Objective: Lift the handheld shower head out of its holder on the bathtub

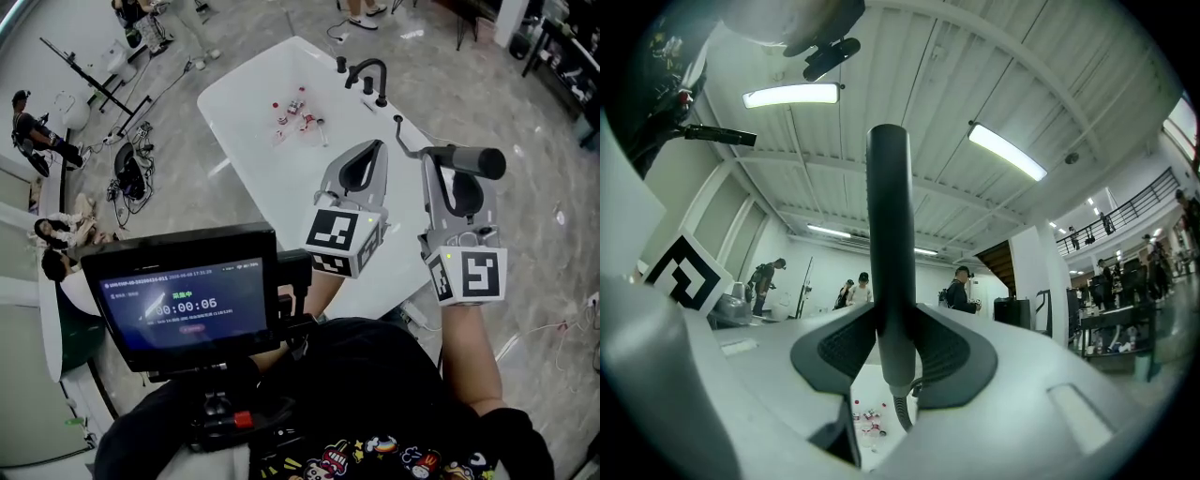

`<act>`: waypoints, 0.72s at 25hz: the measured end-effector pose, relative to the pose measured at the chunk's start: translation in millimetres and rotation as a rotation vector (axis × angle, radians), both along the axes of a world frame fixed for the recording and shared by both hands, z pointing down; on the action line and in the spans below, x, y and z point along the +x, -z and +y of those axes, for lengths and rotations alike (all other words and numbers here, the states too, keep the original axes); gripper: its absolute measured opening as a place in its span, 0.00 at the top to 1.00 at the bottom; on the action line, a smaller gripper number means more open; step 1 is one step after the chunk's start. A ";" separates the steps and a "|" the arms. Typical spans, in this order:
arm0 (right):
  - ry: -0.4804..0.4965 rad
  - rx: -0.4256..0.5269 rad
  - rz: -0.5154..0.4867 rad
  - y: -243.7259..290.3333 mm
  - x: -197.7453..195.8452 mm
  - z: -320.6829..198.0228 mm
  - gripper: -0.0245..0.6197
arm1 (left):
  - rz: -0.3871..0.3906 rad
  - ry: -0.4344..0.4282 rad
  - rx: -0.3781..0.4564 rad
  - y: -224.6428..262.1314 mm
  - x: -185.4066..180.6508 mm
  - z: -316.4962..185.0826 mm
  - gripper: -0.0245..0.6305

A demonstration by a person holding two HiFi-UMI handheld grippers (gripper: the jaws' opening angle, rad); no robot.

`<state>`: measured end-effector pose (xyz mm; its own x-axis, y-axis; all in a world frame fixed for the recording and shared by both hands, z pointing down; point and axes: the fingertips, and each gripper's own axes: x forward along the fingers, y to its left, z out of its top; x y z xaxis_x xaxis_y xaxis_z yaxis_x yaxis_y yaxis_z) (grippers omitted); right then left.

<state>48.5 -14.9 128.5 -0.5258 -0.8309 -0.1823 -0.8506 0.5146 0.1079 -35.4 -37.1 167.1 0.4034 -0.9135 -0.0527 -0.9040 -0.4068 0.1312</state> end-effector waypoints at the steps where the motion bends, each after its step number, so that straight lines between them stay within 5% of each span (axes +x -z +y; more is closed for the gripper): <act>1: 0.004 0.001 0.002 -0.6 -1.4 -0.3 0.72 | 0.005 0.006 0.000 1.0 -0.4 -0.8 0.96; 18: -0.005 0.012 0.018 -3.6 3.2 -4.0 0.72 | -0.015 0.001 -0.016 -9.0 -0.5 -5.2 0.96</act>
<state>51.7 -18.8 132.0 -0.5251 -0.8311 -0.1831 -0.8509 0.5091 0.1293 -35.9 -42.3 176.0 0.4033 -0.9145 -0.0321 -0.9063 -0.4040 0.1243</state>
